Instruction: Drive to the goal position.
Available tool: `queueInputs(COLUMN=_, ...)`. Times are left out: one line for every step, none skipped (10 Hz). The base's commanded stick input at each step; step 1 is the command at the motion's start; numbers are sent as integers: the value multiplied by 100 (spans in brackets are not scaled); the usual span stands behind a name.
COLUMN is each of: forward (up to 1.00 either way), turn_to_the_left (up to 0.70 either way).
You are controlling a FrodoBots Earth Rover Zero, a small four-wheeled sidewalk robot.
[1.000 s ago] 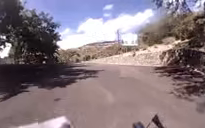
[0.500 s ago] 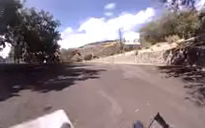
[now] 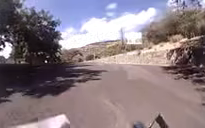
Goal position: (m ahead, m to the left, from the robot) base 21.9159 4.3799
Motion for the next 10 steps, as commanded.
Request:
queueInputs(forward=70, turn_to_the_left=0)
queueInputs(forward=70, turn_to_the_left=0)
queueInputs(forward=70, turn_to_the_left=0)
queueInputs(forward=70, turn_to_the_left=0)
queueInputs(forward=70, turn_to_the_left=0)
queueInputs(forward=70, turn_to_the_left=0)
queueInputs(forward=70, turn_to_the_left=0)
queueInputs(forward=70, turn_to_the_left=0)
queueInputs(forward=70, turn_to_the_left=0)
queueInputs(forward=70, turn_to_the_left=0)
